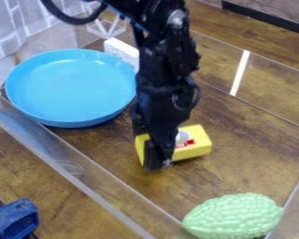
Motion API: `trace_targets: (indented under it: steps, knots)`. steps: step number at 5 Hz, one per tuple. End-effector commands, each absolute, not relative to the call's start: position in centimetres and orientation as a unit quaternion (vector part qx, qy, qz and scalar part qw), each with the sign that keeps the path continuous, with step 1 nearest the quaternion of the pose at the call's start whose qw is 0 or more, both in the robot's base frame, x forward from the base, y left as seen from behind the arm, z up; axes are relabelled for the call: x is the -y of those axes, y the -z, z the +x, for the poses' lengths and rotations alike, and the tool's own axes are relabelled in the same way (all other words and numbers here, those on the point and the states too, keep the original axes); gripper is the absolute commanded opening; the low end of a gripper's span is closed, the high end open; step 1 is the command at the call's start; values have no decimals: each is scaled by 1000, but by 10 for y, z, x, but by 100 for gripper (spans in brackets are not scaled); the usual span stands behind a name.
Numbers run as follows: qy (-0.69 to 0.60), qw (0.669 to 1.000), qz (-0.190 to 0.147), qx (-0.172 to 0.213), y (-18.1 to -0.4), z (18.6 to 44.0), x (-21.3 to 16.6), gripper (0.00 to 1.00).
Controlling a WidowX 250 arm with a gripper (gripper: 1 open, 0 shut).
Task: Put the yellow brick in the blue tray
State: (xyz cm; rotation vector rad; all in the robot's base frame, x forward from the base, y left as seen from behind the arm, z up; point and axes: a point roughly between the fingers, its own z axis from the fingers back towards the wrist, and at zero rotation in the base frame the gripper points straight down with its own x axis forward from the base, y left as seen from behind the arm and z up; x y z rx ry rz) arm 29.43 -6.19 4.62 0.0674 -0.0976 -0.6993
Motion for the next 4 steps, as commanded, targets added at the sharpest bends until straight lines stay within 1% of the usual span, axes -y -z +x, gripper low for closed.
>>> trace_targets:
  steps: [1,2,3,4]
  knots:
    - [307,945,67,94,-105,312,49,0]
    - [282,950,94,101,-140,324,33,0]
    - [273,950,97,119,-136,324,31,0]
    - [270,950,85,129,-130,323,34,0]
